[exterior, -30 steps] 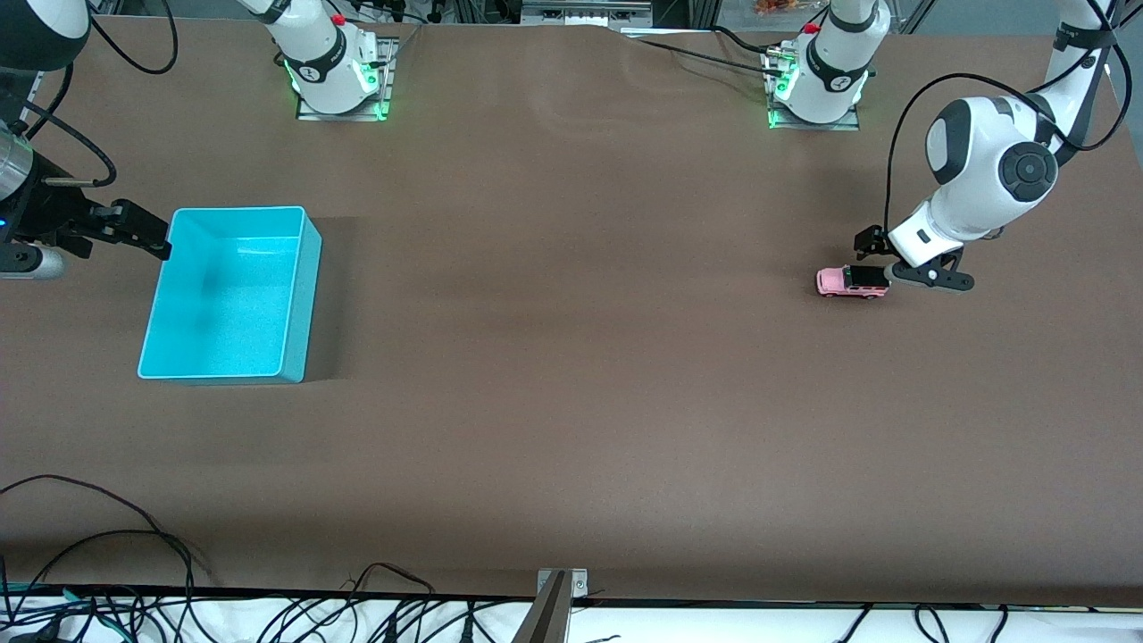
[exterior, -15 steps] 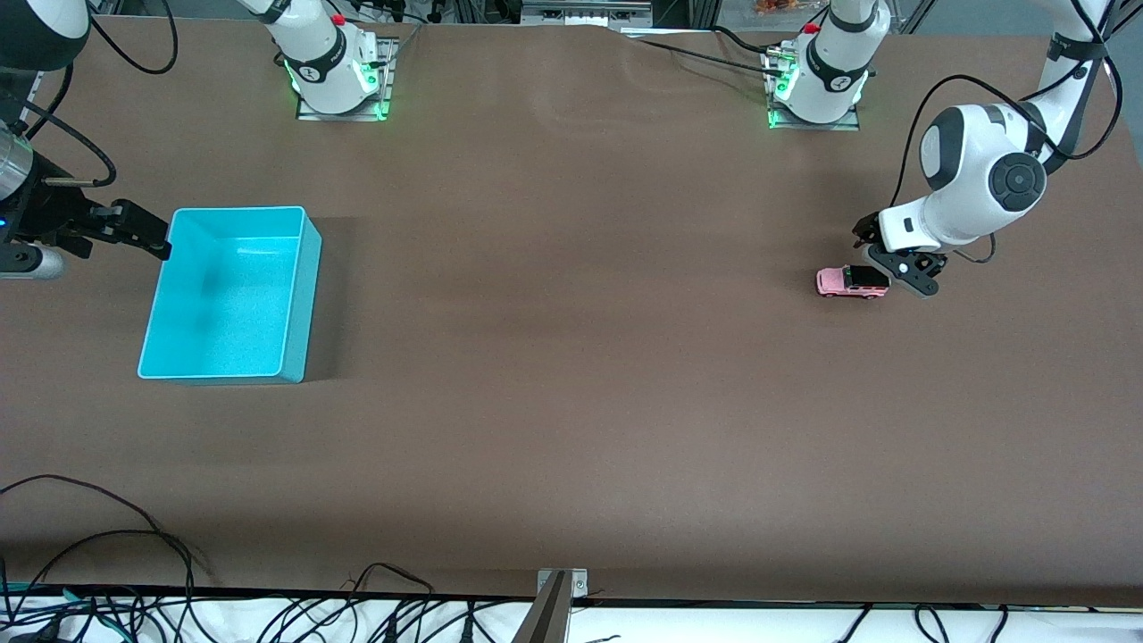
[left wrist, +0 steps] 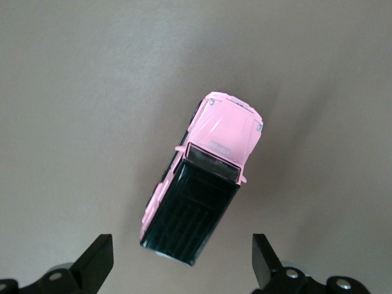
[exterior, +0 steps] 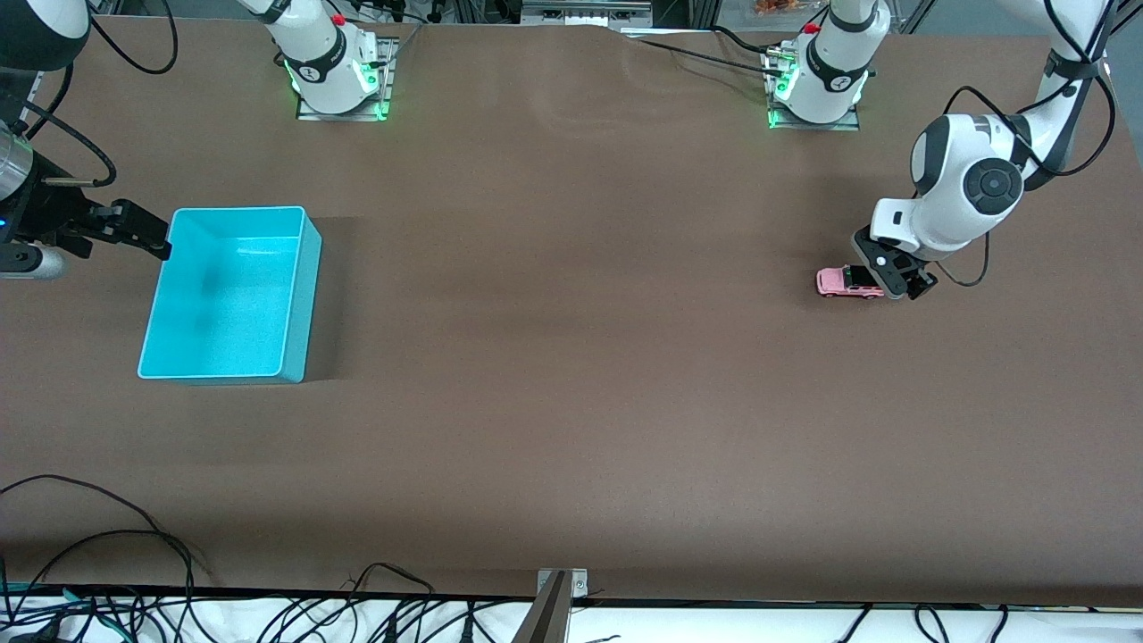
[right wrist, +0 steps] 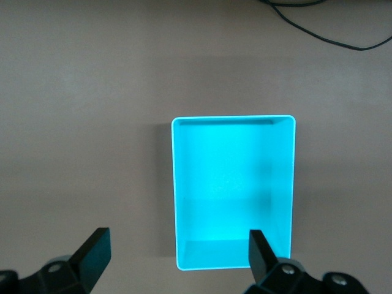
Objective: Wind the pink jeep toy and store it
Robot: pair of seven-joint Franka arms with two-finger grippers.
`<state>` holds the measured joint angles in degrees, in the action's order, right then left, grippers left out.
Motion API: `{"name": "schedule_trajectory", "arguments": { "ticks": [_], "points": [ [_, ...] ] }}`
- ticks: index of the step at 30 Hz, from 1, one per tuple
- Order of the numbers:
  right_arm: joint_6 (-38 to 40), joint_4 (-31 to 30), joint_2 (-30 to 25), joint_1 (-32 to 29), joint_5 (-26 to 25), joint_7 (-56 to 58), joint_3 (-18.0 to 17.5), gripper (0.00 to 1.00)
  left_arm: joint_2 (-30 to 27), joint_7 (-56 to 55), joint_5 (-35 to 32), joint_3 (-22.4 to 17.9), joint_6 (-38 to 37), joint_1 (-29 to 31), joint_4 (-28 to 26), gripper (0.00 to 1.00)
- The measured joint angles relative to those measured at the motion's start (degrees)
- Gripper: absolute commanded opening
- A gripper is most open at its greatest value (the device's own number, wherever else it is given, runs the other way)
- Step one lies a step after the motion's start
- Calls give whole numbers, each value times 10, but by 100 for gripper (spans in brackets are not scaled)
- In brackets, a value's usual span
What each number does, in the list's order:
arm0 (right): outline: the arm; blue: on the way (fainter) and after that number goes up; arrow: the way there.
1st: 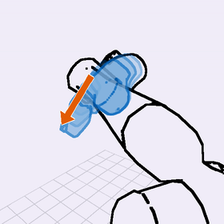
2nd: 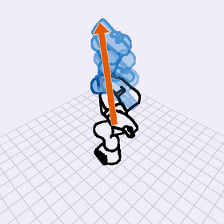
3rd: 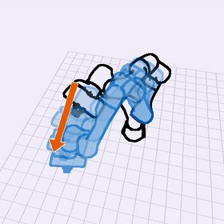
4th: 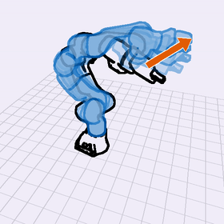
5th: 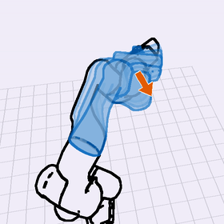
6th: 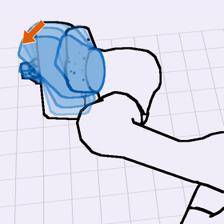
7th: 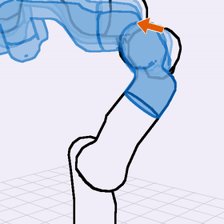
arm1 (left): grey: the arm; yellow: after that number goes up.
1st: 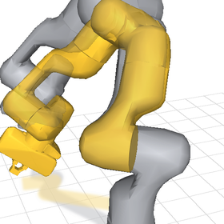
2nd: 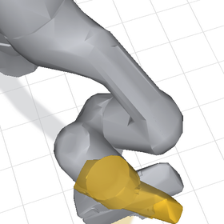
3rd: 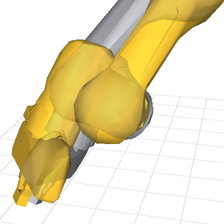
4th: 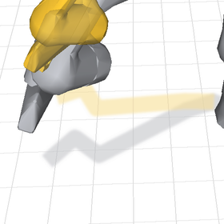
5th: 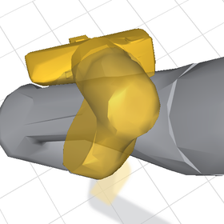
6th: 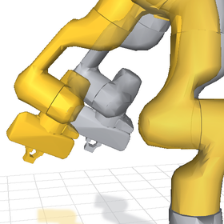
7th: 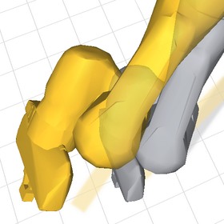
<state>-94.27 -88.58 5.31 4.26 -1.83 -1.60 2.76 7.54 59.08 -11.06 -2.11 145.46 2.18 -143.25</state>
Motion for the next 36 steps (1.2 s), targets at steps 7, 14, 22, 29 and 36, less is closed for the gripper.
{"name": "schedule_trajectory", "arguments": {
  "ticks": [7,14,22,29,36],
  "points": [
    [0,0,0,0,0,0,0,100,18,53,-1,0,31,0,0,100],
    [0,0,0,0,0,0,0,100,25,74,-25,1,52,-3,0,100],
    [0,0,0,0,0,0,0,100,36,77,-34,1,70,-10,0,100],
    [0,0,0,0,0,0,0,100,39,78,-34,1,76,-11,0,95],
    [0,0,0,0,0,0,0,100,43,80,-34,1,77,-11,0,74]
  ]
}}
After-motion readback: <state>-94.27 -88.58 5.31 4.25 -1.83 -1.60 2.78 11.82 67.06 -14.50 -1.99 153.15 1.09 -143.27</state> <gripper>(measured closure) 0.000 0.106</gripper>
